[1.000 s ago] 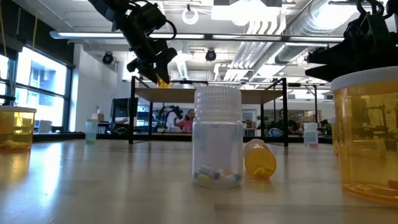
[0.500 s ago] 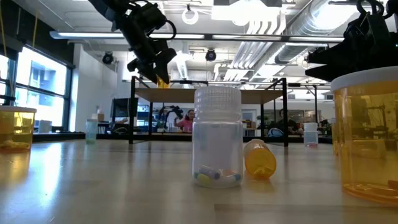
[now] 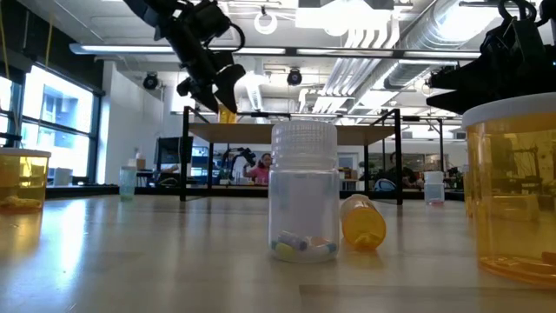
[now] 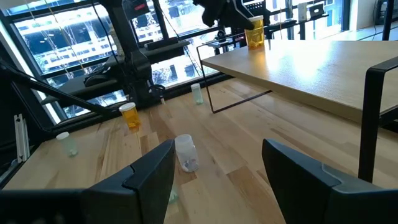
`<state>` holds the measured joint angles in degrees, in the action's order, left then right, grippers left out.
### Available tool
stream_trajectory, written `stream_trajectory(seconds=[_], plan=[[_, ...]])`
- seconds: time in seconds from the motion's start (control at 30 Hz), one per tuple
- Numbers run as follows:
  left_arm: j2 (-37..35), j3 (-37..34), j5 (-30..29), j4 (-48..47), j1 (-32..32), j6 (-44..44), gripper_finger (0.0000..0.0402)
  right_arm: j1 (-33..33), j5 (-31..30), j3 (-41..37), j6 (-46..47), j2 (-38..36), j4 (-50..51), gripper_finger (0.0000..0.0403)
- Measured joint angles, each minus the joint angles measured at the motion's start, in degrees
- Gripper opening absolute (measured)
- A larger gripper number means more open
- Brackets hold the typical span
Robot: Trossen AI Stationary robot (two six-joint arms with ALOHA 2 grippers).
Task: Pick and place medicine bottles onto shelf by color
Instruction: Put the top left large orange pill bottle on the shelf, then put the center dark green pill bottle on the shelf
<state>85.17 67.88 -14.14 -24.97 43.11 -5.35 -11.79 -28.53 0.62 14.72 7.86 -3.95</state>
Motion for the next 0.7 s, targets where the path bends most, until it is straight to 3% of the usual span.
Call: stream_trajectory(seconds=[0.3, 0.7], plan=[[-7.06, 0.02, 0.96, 0.93, -0.04, 0.01, 0.025, 0.0, 0.0, -0.01, 0.0, 0.02, 0.0, 0.0232], [-18.9, -0.9, 22.59, -3.02, -2.64, 2.89, 0.025, 0.0, 0.0, 0.0, 0.0, 0.01, 0.0, 0.0232]])
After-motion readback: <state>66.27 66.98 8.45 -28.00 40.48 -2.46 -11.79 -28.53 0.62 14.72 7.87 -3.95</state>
